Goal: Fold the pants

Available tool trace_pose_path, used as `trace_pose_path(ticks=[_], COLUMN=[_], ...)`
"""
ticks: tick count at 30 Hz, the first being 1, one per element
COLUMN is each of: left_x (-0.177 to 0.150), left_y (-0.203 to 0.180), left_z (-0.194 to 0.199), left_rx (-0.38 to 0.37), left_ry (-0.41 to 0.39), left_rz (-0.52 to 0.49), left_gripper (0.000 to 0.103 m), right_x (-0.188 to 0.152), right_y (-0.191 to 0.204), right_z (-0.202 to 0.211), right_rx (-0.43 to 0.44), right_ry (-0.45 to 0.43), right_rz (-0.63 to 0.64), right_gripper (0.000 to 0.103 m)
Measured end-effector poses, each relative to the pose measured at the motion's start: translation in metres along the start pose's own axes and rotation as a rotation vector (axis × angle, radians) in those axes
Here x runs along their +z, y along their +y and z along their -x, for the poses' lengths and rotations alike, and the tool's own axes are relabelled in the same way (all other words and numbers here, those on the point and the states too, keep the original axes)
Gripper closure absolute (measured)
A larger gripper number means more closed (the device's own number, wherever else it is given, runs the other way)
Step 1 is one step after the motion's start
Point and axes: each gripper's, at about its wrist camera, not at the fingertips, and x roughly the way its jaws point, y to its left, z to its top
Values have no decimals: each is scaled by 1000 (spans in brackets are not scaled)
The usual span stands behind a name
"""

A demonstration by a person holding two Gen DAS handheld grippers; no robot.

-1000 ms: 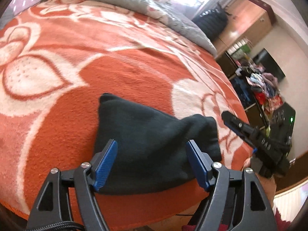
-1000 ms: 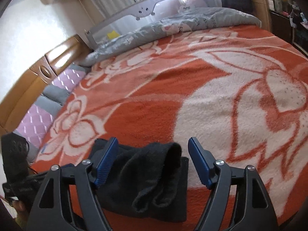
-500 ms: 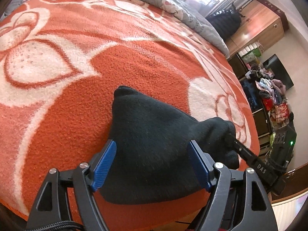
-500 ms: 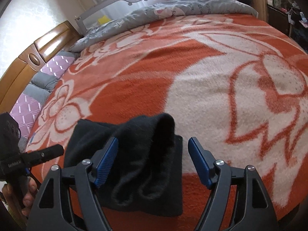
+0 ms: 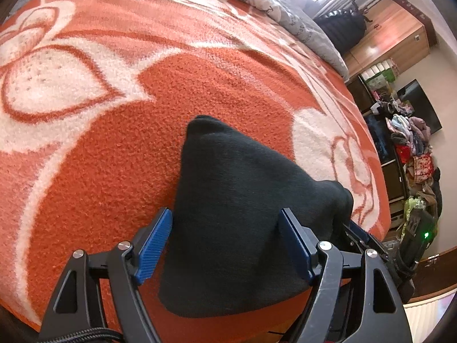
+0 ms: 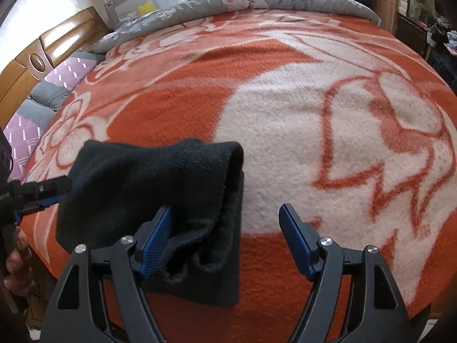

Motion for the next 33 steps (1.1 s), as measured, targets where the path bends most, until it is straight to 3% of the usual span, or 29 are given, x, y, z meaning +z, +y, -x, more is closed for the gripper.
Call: trace_pose_path(ticks=[8, 13, 19, 22, 27, 33], left_x=[1, 4, 10, 15, 22, 25], left_y=[3, 11, 11, 15, 26, 31], left_z=[-16, -20, -18, -22, -35, -46], left_rx=[35, 14, -5, -13, 22, 40], left_ry=[13, 27, 28, 26, 24, 43], left_rz=[-4, 33, 48, 72, 109, 109], left_gripper=[26, 26, 26, 26, 25, 25], right_x=[-7, -6, 5, 11, 2, 2], right_y=[-23, -27, -23, -20, -20, -27], right_z=[-6, -7, -2, -6, -21, -23], right_rx=[125, 202, 280, 260, 136, 149], right_ry=[15, 24, -5, -17, -1, -2], right_rz=[-111, -172, -233, -239, -163, -173], right_gripper=[28, 35, 35, 35, 35, 35])
